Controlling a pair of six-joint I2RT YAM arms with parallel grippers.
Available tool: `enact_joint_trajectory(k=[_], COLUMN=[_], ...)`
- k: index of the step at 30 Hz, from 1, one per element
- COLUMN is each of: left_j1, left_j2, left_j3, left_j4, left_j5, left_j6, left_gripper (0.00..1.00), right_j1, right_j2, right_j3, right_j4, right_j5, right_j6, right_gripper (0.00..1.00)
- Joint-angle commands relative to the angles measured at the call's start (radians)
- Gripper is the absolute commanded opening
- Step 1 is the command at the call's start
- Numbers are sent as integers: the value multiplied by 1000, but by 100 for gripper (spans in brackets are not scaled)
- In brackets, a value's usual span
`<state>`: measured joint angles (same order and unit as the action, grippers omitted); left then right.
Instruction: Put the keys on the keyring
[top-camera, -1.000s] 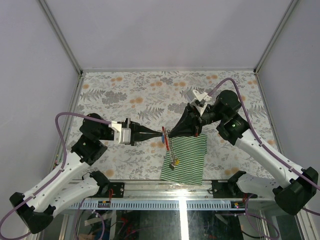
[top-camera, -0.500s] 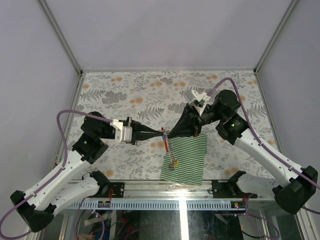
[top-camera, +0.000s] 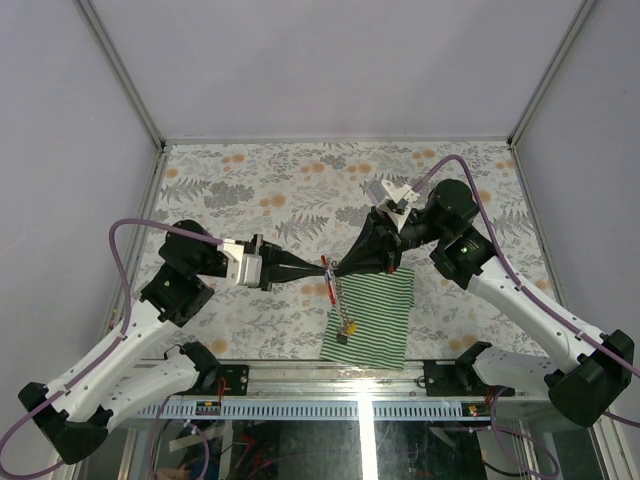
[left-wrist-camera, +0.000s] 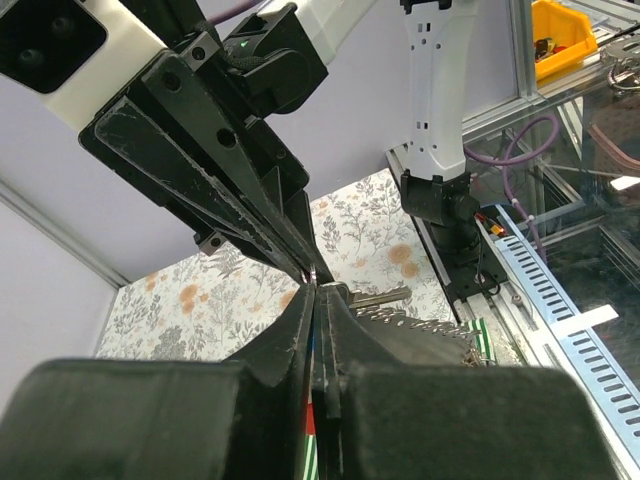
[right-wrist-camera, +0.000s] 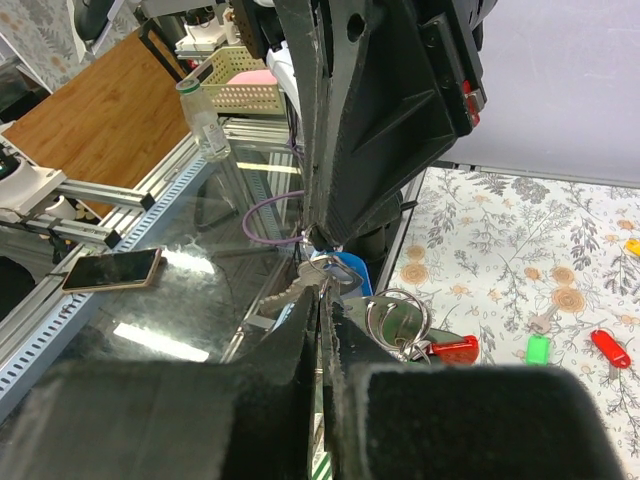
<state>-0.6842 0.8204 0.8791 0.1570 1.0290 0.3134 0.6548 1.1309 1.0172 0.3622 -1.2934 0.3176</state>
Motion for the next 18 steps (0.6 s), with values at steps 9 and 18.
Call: enact_joint_trajectory(k=[9, 18], left_j1=[6, 7], left_j2=[26, 14], left_j3=[65, 66], left_j4=[-73, -61], left_j5=[44, 21], left_j6=[39, 39], left_gripper=[0, 0], right_j1=[9, 9], right_j2=[-17, -29], right_j3=[60, 117], right_j4=[67, -235], right_j5=[-11, 26], right_j6=[6, -219], right_gripper=[0, 0])
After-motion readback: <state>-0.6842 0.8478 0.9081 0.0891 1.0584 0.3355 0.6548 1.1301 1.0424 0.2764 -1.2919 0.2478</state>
